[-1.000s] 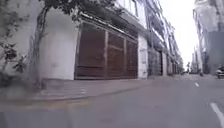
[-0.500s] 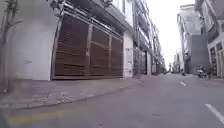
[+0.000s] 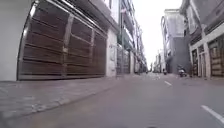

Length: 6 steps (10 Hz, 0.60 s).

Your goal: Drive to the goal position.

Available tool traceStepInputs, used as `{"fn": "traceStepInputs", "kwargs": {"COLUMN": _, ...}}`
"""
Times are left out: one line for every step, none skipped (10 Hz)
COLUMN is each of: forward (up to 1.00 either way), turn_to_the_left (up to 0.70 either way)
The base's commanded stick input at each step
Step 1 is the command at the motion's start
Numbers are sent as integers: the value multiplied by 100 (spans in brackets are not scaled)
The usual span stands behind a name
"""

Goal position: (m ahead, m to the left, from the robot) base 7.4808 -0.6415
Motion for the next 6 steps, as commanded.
{"fn": "traceStepInputs", "kwargs": {"forward": 100, "turn_to_the_left": -40}}
{"fn": "traceStepInputs", "kwargs": {"forward": 100, "turn_to_the_left": -40}}
{"fn": "traceStepInputs", "kwargs": {"forward": 100, "turn_to_the_left": -40}}
{"fn": "traceStepInputs", "kwargs": {"forward": 100, "turn_to_the_left": -14}}
{"fn": "traceStepInputs", "kwargs": {"forward": 100, "turn_to_the_left": 0}}
{"fn": "traceStepInputs", "kwargs": {"forward": 100, "turn_to_the_left": 0}}
